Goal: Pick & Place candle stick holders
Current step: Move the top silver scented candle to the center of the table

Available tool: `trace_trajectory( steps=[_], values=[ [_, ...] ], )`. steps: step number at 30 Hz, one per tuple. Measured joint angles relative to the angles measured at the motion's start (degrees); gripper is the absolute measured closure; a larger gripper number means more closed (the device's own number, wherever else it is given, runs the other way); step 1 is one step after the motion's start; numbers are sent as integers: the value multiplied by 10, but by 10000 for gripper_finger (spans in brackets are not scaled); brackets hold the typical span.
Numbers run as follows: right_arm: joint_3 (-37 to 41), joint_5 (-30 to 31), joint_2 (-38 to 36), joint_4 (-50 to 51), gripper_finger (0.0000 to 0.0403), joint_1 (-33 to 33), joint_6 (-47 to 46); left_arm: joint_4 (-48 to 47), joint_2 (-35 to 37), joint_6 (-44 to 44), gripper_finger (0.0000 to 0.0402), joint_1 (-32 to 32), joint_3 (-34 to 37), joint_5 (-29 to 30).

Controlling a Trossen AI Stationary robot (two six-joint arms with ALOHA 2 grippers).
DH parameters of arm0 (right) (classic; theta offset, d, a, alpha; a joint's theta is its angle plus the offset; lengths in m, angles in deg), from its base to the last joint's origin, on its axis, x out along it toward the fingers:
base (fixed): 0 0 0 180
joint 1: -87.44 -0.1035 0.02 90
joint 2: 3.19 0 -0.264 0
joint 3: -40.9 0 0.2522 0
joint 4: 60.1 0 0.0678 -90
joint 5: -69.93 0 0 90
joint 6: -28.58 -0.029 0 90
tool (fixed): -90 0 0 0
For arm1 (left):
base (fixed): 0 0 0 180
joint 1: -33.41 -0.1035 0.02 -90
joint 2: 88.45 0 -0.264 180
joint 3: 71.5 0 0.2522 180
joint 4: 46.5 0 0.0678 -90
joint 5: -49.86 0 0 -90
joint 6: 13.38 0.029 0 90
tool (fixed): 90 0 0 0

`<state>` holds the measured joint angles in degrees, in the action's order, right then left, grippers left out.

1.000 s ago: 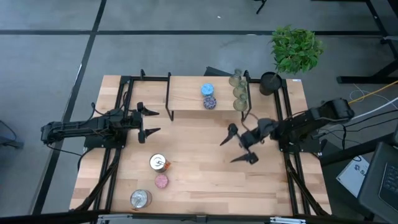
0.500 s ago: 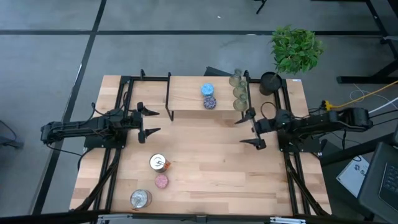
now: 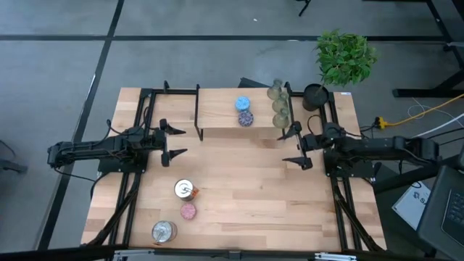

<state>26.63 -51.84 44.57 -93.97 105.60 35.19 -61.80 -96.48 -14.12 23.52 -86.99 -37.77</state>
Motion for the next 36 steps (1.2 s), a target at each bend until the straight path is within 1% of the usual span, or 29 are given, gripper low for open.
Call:
trace_trajectory(
  steps=[1,3,7,13,14,20,24,27,30,34,36],
  values=[
    [0,5,-10,7,5,0,-8,0,0,0,38,0,0,4],
    [0,42,-30,19,5,-8,-17,0,0,10,38,0,0,14],
    [0,161,-57,41,5,-43,-11,0,0,39,38,0,0,34],
    [0,233,-79,47,5,-120,19,0,0,31,38,0,0,35],
    [0,242,-80,52,5,-133,25,0,0,30,38,0,0,35],
    [0,242,-82,53,5,-195,35,0,0,30,38,0,0,35],
    [0,264,-88,72,5,-223,37,0,0,30,38,0,0,35],
    [0,288,-103,91,5,-247,15,0,0,30,38,0,0,36],
    [0,294,-116,98,5,-277,19,0,0,30,38,0,0,36],
    [0,316,-152,173,5,-301,28,0,0,26,38,0,0,35],
    [0,332,-180,197,5,-305,15,1,0,-2,38,0,0,27]
  ],
)
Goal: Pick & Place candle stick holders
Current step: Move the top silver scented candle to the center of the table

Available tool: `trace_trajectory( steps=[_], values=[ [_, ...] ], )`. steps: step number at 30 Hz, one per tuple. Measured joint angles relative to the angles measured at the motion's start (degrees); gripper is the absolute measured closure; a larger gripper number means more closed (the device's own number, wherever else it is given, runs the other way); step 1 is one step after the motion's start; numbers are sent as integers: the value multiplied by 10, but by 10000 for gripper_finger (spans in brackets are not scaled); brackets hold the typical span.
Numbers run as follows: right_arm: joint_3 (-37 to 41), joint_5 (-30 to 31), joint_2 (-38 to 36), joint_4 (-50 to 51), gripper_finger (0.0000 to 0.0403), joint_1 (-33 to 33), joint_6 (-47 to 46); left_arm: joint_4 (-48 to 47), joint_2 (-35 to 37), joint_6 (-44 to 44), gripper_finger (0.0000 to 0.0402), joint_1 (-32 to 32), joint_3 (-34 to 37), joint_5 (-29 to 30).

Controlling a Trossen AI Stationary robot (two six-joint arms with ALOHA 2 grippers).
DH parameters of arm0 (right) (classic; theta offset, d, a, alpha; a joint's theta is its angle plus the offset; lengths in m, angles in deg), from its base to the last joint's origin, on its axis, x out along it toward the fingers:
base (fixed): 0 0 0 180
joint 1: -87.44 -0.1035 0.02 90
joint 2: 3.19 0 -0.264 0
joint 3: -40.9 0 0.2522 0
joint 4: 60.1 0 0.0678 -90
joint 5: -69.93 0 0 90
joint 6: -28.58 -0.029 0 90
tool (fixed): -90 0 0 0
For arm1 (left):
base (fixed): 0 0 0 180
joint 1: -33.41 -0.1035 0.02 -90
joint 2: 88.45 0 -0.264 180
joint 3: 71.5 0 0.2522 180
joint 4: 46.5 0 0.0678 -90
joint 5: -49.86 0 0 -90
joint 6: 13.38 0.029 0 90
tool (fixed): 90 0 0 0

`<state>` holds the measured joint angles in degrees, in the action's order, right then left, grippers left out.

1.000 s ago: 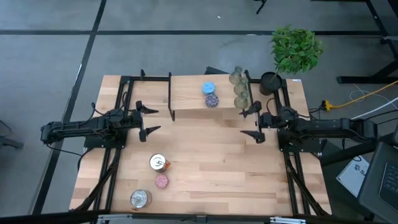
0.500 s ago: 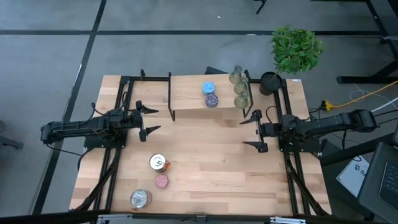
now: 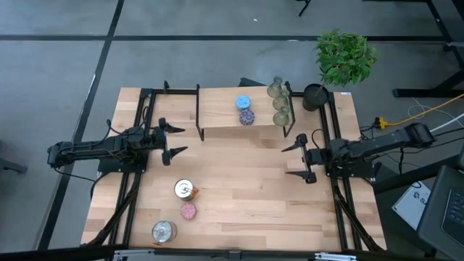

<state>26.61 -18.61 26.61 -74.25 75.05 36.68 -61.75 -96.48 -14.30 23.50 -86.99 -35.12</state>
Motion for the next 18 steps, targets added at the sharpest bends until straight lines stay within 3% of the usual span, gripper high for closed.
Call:
trace_trajectory(
  steps=[10,18],
  values=[
    [0,-2,-166,152,5,-5,1,4,0,-278,38,0,0,-86],
    [0,26,-247,268,5,-4,5,4,0,-328,38,0,0,-87]
  ],
)
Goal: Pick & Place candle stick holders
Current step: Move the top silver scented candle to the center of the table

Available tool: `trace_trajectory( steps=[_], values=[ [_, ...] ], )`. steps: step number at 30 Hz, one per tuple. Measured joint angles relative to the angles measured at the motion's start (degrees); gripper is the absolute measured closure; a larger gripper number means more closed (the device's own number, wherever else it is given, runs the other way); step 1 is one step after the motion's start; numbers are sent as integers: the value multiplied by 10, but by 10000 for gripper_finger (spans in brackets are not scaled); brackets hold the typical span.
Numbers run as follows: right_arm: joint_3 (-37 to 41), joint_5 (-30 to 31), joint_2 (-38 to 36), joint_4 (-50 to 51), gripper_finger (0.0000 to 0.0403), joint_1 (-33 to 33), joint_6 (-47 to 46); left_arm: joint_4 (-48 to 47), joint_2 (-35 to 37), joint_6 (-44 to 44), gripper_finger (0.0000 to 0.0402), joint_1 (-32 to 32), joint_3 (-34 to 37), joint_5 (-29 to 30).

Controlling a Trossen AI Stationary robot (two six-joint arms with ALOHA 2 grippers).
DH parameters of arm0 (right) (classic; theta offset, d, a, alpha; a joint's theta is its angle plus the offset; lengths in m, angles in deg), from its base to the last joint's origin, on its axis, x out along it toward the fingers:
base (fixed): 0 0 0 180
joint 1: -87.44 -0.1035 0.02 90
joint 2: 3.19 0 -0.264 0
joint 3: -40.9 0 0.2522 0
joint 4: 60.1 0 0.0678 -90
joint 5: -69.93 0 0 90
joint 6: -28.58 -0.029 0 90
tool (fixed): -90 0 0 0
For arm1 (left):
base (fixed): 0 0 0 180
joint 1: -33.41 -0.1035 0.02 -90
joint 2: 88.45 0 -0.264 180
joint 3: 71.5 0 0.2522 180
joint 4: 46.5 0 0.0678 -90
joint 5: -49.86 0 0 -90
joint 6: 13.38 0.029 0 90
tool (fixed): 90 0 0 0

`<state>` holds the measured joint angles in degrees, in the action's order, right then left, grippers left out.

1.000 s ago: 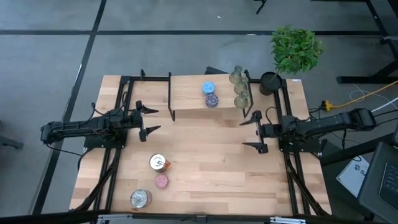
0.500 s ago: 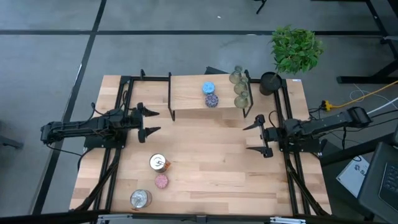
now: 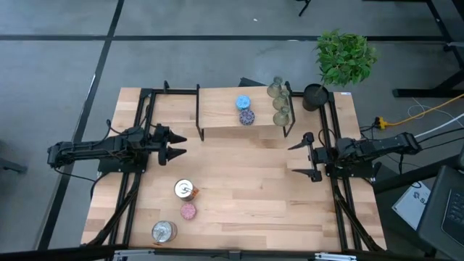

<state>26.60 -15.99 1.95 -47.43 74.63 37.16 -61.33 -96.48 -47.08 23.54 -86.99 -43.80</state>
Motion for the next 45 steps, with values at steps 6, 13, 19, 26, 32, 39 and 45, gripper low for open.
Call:
trace_trajectory(
  steps=[6,13,19,26,32,39,45],
  values=[
    [0,3,6,-1,5,0,13,1,0,-7,38,0,0,0],
    [0,3,7,-1,5,0,13,0,0,-73,38,0,0,-5],
    [0,3,7,-1,5,0,13,0,0,-32,38,0,0,16],
    [0,3,8,-1,5,0,13,0,0,-6,38,0,0,78],
    [0,3,8,-2,5,0,13,38,-2,19,38,1,0,8],
    [0,3,8,-2,5,0,13,51,-7,97,38,27,0,-6],
    [0,3,8,-2,5,0,13,41,-30,168,39,75,-1,-19]
  ],
)
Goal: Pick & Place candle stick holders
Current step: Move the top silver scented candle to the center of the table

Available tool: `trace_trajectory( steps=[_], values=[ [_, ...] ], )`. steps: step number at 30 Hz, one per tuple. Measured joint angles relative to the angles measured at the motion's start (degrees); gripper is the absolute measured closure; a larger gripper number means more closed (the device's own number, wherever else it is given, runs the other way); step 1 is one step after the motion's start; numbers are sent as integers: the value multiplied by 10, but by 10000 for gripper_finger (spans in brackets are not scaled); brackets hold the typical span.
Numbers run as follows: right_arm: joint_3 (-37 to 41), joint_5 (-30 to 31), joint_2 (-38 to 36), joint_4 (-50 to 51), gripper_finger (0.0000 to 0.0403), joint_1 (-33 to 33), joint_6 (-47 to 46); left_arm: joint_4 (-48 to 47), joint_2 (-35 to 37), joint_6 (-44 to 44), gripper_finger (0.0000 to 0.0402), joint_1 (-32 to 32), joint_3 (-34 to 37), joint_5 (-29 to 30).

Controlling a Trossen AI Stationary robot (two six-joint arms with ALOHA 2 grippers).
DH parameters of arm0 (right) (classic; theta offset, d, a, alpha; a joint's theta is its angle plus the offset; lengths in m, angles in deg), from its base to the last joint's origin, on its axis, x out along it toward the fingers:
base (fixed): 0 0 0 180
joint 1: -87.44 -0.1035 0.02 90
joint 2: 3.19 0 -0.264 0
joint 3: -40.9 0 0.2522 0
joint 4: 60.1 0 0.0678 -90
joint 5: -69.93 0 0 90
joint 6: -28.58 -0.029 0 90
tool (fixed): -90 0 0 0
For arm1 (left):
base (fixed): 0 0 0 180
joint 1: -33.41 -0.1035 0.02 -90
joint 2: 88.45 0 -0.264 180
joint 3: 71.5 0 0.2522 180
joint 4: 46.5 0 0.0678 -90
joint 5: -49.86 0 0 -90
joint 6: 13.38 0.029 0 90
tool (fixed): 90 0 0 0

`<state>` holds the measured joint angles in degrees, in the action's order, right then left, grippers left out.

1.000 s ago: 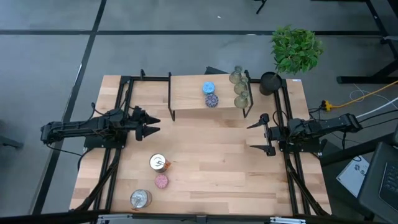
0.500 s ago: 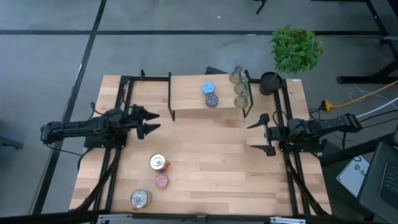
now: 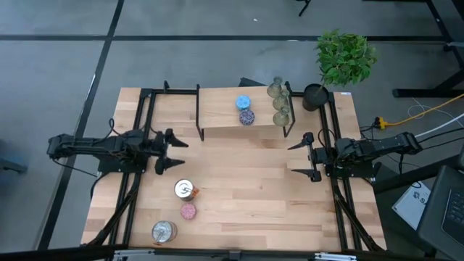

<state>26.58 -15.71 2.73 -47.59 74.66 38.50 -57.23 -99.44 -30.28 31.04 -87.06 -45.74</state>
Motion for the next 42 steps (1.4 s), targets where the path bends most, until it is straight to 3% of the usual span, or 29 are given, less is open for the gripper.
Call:
trace_trajectory(
  steps=[3,7,13,24,28,33,38,42],
  values=[
    [0,0,0,0,5,0,0,-54,-19,25,42,33,-27,7],
    [0,0,0,0,5,0,0,-171,-58,56,52,78,-115,61],
    [0,0,0,0,5,0,0,-348,-161,20,63,136,-239,115],
    [0,0,0,0,5,0,0,-368,-396,-114,64,235,-296,99],
    [0,0,0,0,5,0,0,-439,-458,-126,64,248,-343,86],
    [0,0,0,0,5,0,0,-539,-494,-130,64,251,-397,78],
    [0,0,0,0,5,0,0,-565,-498,-102,64,265,-403,28],
    [0,0,0,0,5,0,0,-571,-506,-129,64,287,-399,31]
  ],
)
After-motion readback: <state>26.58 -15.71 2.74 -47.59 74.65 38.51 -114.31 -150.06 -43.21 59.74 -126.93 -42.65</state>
